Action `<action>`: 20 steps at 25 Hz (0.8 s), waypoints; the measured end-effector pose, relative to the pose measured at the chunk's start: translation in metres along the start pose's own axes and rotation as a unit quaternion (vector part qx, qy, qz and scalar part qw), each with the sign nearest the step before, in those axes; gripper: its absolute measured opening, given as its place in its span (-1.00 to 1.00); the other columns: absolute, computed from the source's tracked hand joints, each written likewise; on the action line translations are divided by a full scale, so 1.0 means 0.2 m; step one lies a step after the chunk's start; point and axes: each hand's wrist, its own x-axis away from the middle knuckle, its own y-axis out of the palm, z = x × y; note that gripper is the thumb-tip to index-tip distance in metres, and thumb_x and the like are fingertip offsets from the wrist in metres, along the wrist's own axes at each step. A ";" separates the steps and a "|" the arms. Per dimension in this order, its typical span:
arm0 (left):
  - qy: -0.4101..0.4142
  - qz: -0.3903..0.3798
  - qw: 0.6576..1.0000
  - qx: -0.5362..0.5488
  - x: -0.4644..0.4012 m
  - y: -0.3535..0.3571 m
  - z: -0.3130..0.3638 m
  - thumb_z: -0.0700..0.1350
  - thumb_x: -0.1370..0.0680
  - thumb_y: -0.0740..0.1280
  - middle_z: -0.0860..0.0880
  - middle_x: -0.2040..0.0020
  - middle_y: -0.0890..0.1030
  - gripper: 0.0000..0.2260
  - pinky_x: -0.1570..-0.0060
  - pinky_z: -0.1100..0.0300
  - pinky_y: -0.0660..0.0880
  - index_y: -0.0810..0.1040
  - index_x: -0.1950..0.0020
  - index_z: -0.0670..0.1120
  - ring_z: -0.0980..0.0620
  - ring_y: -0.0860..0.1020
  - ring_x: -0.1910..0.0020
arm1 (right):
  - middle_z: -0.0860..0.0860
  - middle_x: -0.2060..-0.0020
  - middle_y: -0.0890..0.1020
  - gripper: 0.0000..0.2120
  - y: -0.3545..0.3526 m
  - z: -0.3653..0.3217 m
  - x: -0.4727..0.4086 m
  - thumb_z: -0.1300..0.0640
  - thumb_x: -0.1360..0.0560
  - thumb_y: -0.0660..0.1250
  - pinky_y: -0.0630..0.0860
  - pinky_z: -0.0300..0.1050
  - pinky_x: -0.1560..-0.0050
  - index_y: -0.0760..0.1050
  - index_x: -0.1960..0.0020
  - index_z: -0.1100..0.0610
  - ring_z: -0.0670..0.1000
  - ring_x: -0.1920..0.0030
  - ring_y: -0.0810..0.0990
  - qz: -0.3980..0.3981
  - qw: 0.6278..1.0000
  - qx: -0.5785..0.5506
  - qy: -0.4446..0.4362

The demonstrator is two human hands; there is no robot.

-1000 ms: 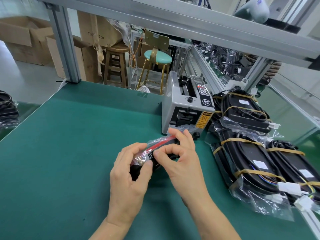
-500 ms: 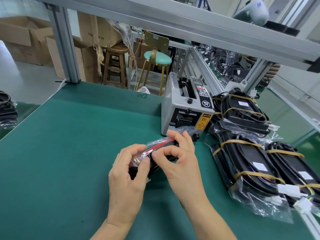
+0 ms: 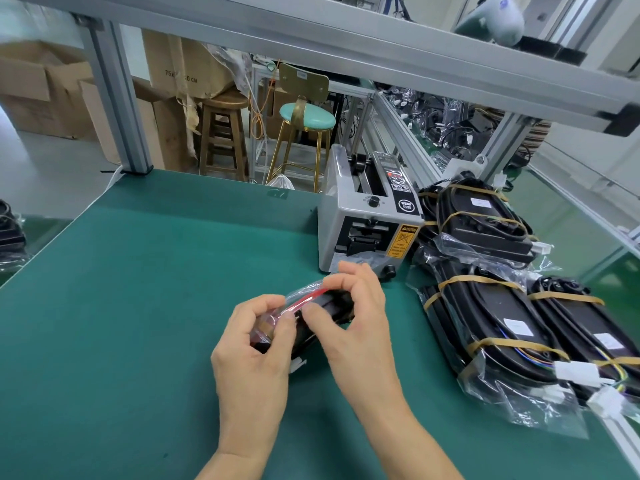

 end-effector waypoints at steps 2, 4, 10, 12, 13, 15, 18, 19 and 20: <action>0.000 -0.002 1.000 0.004 0.00 0.00 0.00 -0.19 -0.49 0.39 0.11 0.20 0.59 -0.82 0.25 0.28 0.49 0.60 0.09 0.12 0.08 0.53 0.24 | -0.24 -0.23 0.41 -0.75 0.01 0.00 0.00 0.15 -0.39 0.47 0.05 0.15 -0.47 0.45 0.06 -0.07 -0.20 -0.47 0.09 -0.001 1.000 0.024 -0.017; -0.011 -0.002 1.000 0.014 -0.01 -0.01 0.00 -0.19 -0.50 0.37 0.07 0.21 0.58 -0.81 0.35 0.37 0.48 0.61 0.09 0.13 0.05 0.53 0.25 | -0.27 -0.24 0.40 -0.77 0.03 0.01 0.00 0.17 -0.43 0.44 -0.02 0.14 -0.49 0.44 0.07 -0.08 -0.28 -0.47 0.03 -0.004 1.000 0.019 -0.016; -0.001 -0.029 0.999 0.022 0.00 -0.02 -0.01 -0.12 -0.44 0.48 0.06 0.14 0.61 -0.83 0.30 0.45 0.47 0.59 0.06 0.12 0.13 0.55 0.22 | -0.41 -0.27 0.30 -0.81 0.02 0.06 -0.01 -0.04 -0.47 0.39 -0.29 0.01 -0.46 0.40 0.00 -0.18 -0.38 -0.45 -0.06 -0.032 0.997 0.055 -0.033; 0.029 -0.045 0.998 -0.021 -0.01 -0.04 -0.03 -0.19 -0.44 0.46 0.12 0.13 0.61 -0.75 0.25 0.49 0.44 0.57 0.04 0.16 0.16 0.54 0.20 | -0.39 -0.25 0.36 -0.84 0.00 0.07 -0.03 -0.09 -0.47 0.27 -0.23 0.09 -0.47 0.39 -0.04 -0.23 -0.35 -0.43 0.05 -0.021 0.996 0.070 -0.050; 0.043 -0.056 0.996 -0.046 -0.02 -0.05 -0.03 -0.19 -0.44 0.45 0.12 0.13 0.61 -0.73 0.21 0.47 0.44 0.56 0.03 0.19 0.15 0.54 0.21 | -0.36 -0.24 0.40 -0.83 -0.03 0.09 -0.05 -0.06 -0.48 0.23 -0.14 0.16 -0.48 0.40 -0.06 -0.24 -0.30 -0.41 0.16 0.008 0.996 0.069 -0.054; 0.052 -0.070 0.995 -0.053 -0.06 -0.09 -0.03 -0.19 -0.47 0.42 0.01 0.19 0.61 -0.72 0.26 0.48 0.43 0.58 0.04 0.22 0.20 0.55 0.27 | -0.30 -0.31 0.37 -0.69 -0.13 0.13 -0.11 0.00 -0.45 0.25 0.06 0.14 -0.48 0.38 -0.14 -0.29 -0.24 -0.39 0.25 0.043 0.998 0.038 -0.039; 0.047 -0.116 0.992 -0.016 -0.16 -0.17 -0.02 -0.16 -0.44 0.39 -0.03 0.23 0.65 -0.79 0.26 0.52 0.46 0.64 0.07 0.17 0.29 0.54 0.33 | -0.31 -0.40 0.30 -0.33 -0.29 0.19 -0.18 0.03 -0.32 0.35 0.14 -0.15 -0.47 0.25 -0.36 -0.30 -0.37 -0.40 0.20 -0.098 0.994 -0.035 0.036; 0.045 -0.135 0.990 -0.018 -0.19 -0.21 -0.01 -0.11 -0.41 0.38 0.00 0.18 0.68 -0.80 0.18 0.48 0.48 0.65 0.06 0.16 0.26 0.56 0.28 | -0.30 -0.39 0.35 -0.29 -0.31 0.21 -0.19 0.05 -0.31 0.38 0.20 -0.24 -0.41 0.24 -0.41 -0.24 -0.39 -0.37 0.25 -0.155 0.984 -0.065 0.055; 0.045 -0.146 0.988 -0.025 -0.23 -0.25 -0.02 -0.09 -0.39 0.38 0.02 0.13 0.69 -0.80 0.11 0.45 0.50 0.65 0.05 0.15 0.22 0.57 0.23 | -0.26 -0.35 0.43 -0.32 -0.31 0.22 -0.20 0.08 -0.32 0.39 0.28 -0.30 -0.34 0.29 -0.40 -0.16 -0.36 -0.33 0.34 -0.196 0.973 -0.101 0.066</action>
